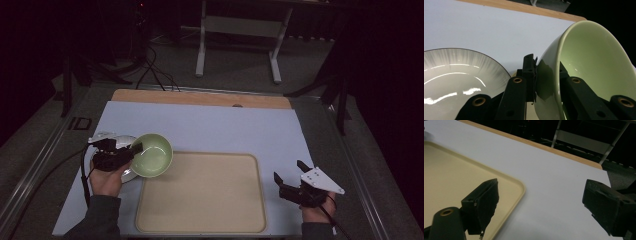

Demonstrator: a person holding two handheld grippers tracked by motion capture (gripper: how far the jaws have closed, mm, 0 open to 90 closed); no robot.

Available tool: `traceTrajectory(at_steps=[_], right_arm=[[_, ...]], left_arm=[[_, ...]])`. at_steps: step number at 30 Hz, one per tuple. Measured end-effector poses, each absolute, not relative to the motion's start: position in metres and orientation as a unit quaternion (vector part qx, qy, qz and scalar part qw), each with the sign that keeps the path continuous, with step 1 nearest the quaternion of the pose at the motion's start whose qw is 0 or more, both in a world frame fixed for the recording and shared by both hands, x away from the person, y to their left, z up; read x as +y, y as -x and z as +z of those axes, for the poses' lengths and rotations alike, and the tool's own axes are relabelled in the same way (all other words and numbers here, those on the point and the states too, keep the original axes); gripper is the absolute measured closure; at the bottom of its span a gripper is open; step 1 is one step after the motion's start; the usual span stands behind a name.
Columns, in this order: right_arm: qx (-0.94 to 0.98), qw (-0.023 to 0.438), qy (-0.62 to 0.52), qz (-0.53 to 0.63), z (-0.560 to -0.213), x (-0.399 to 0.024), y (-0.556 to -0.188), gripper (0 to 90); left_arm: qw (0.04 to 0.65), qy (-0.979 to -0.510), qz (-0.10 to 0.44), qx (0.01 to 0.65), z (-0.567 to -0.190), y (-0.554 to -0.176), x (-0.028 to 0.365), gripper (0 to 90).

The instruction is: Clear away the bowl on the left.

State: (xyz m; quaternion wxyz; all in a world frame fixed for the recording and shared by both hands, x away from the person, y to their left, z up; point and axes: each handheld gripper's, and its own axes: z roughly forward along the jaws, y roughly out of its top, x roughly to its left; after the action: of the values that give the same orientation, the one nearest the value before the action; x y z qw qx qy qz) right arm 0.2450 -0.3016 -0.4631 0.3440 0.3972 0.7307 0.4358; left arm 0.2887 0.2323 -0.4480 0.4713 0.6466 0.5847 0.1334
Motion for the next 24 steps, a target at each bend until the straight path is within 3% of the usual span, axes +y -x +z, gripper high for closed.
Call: traceTrajectory(at_steps=[24], right_arm=[[0.729,0.345,-0.398,0.437,-0.463,-0.302,-0.245,13.2]], left_arm=[[0.467,-0.665,0.128,0.568,-0.45,-0.291,0.212,79.1]])
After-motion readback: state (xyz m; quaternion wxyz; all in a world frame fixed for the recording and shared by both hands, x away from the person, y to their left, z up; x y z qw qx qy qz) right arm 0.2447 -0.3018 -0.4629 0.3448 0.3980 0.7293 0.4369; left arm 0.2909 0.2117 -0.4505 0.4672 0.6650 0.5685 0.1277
